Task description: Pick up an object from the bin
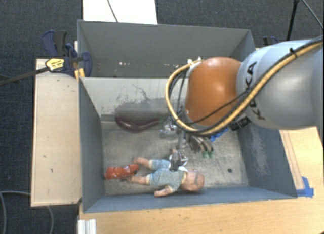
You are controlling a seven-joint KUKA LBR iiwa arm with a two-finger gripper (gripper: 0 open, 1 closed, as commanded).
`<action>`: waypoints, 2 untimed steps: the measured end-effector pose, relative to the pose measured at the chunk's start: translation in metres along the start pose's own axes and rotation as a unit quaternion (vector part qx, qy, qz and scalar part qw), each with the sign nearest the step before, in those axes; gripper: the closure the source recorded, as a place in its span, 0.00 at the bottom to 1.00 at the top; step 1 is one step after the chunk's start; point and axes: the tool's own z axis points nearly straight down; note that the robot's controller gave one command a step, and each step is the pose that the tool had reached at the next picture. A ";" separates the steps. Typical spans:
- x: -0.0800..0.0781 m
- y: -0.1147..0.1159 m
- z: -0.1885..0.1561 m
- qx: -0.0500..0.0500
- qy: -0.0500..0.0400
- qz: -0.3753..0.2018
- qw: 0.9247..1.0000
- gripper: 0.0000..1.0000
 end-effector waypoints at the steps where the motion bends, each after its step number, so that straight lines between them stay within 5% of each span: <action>1: 0.016 0.019 0.014 0.000 0.003 -0.123 0.992 0.00; 2: 0.020 0.014 0.025 -0.001 0.002 -0.118 0.993 0.00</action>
Offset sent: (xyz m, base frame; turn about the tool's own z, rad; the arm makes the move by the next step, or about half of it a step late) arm -0.0218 0.0069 -0.0292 -0.2282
